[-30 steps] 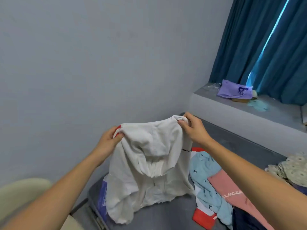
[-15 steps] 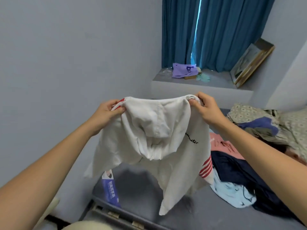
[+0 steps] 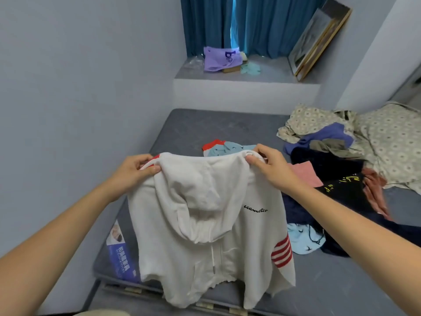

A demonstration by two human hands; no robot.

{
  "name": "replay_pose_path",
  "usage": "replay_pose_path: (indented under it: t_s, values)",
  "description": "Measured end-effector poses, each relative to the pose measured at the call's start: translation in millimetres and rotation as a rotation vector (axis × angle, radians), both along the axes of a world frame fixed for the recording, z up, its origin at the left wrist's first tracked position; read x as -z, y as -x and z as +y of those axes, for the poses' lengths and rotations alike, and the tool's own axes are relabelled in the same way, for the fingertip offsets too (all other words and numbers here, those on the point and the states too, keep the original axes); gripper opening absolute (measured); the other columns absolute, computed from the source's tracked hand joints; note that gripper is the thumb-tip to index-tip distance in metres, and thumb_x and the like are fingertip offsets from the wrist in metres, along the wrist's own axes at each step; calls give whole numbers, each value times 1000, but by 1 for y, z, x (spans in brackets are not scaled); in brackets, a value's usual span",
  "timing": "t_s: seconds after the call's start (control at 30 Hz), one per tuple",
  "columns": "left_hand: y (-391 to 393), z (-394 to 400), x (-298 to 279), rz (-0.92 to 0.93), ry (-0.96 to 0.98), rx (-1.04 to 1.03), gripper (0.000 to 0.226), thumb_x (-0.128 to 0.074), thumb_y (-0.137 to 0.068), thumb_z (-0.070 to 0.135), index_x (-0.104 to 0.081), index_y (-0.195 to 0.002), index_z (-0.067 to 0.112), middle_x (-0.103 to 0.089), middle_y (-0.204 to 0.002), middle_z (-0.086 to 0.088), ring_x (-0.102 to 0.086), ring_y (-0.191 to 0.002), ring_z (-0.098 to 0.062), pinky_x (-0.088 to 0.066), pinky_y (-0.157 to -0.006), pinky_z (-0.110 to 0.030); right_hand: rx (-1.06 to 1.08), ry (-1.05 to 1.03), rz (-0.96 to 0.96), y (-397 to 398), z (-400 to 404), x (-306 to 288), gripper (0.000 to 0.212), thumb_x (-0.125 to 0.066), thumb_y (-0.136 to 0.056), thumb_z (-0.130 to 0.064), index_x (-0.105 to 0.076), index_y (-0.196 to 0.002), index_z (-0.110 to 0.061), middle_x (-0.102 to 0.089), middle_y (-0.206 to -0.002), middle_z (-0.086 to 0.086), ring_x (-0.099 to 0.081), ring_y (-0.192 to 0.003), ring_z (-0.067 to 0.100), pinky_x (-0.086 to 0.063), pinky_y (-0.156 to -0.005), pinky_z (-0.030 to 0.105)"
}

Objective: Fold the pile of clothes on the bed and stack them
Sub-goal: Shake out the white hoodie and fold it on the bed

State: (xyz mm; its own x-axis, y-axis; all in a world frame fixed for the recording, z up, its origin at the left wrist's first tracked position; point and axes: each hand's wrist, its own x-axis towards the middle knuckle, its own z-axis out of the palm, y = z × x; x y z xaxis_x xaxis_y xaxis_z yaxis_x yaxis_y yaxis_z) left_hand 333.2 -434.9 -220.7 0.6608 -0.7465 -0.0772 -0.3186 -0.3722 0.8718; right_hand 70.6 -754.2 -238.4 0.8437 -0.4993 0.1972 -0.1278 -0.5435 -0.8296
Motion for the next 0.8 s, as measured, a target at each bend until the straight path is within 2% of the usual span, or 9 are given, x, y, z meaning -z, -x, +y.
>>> replay_pose_path:
  t_s: [0.07,0.17,0.23,0.33,0.5,0.57,0.63,0.7,0.8]
  values:
    - [-21,-32,41,-19,-38,15,44,-74,-80,58,-75,-105,21,-75,-93,3,-62,-82,-2,-46,-73,-22,-3,3,39,-22,-31,40,28,-65,-103,-28,-58,-82,-11,-60,-78,3,-48,-73,7,-37,-66,30]
    - [-60,-83,112,-40,-38,6,39,-73,-83,55,-73,-95,18,-68,-79,10,-54,-73,-2,-40,-66,-22,15,25,105,-62,-77,107,32,-63,-104,-34,-52,-80,-16,-49,-75,-9,-42,-67,4,-34,-63,25]
    - [-89,-118,164,-55,-39,-10,30,-73,-86,46,-71,-88,17,-64,-75,14,-51,-70,-3,-37,-65,-26,35,59,151,-93,-108,153,32,-62,-104,-38,-51,-79,-22,-50,-74,-11,-43,-66,3,-34,-62,22]
    - [-136,-172,238,-85,-41,-14,19,-78,-93,28,-69,-82,15,-62,-72,14,-48,-70,-6,-35,-61,-19,61,101,174,-141,-153,218,31,-62,-103,-38,-50,-76,-30,-54,-74,-15,-48,-69,1,-36,-65,20]
    - [-206,-249,354,-114,-73,-60,19,-76,-95,18,-66,-83,6,-55,-74,-1,-44,-70,-14,-32,-65,-31,115,245,261,-212,-220,333,28,-61,-102,-43,-60,-85,-21,-57,-79,-10,-54,-77,13,-43,-71,36]
    - [-225,-270,398,-144,-97,-106,18,-75,-97,20,-69,-89,5,-57,-77,-4,-48,-73,-18,-37,-67,-31,120,295,308,-235,-238,372,23,-62,-103,-34,-65,-90,-16,-61,-81,-6,-57,-81,21,-43,-71,39]
    - [-236,-284,439,-197,-152,-169,12,-70,-99,19,-73,-106,9,-64,-92,-10,-59,-88,-27,-49,-82,-36,162,347,339,-252,-247,405,12,-60,-101,-19,-70,-99,-12,-63,-87,-1,-62,-89,27,-39,-70,36]
    - [-240,-290,474,-284,-267,-211,28,-66,-101,18,-67,-129,15,-57,-116,-18,-53,-113,-36,-44,-102,-42,216,422,353,-262,-245,434,18,-57,-99,-11,-70,-111,-8,-66,-100,7,-61,-99,31,-43,-75,36]
    - [-228,-285,515,-302,-309,-206,39,-63,-99,16,-61,-138,15,-52,-126,-22,-46,-123,-41,-38,-107,-45,179,447,378,-258,-220,471,24,-62,-97,-12,-65,-121,-9,-63,-114,11,-55,-109,30,-45,-82,37]
